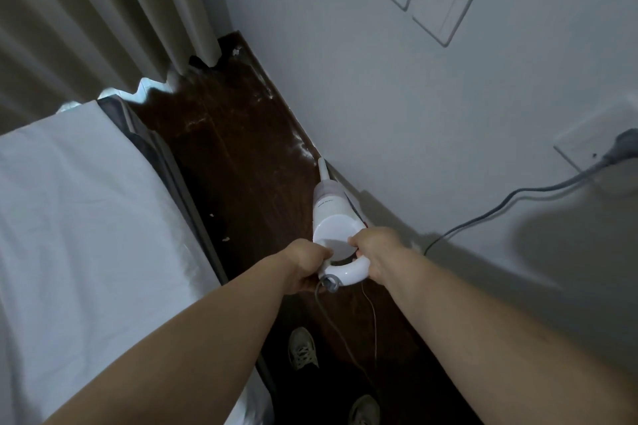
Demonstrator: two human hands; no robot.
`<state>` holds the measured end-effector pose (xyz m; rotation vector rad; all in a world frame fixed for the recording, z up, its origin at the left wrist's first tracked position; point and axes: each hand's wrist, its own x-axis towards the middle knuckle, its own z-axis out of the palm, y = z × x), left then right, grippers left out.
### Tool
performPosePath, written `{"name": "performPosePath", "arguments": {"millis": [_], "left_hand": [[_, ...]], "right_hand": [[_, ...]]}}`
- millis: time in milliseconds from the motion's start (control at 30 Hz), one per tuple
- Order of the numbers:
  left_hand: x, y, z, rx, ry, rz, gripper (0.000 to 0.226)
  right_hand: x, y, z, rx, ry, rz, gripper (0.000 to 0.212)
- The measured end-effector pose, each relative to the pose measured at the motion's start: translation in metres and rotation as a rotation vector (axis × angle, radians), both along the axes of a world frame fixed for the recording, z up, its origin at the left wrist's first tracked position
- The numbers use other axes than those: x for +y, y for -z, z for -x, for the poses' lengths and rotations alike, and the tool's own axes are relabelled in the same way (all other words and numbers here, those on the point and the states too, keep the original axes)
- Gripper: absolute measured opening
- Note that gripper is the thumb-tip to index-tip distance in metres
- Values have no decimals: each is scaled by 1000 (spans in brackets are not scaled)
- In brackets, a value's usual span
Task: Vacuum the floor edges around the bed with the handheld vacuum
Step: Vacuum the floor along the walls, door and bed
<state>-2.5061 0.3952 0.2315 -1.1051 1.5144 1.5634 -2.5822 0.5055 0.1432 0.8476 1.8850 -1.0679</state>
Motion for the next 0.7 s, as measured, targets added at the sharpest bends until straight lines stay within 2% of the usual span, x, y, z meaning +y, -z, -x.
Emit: {"name": "performPosePath", "arguments": {"millis": [167, 567, 700], "left_hand": [[-10, 3, 7, 7, -32, -19, 37], [-23, 32, 24, -71, 8, -76, 40], [-24, 37, 39, -50, -16, -84, 40]], "right_hand": [[-16, -43, 0, 11, -19, -3, 33], [-19, -19, 9, -57, 27, 3, 39], [-20, -21, 26, -25, 52, 53, 34]]}}
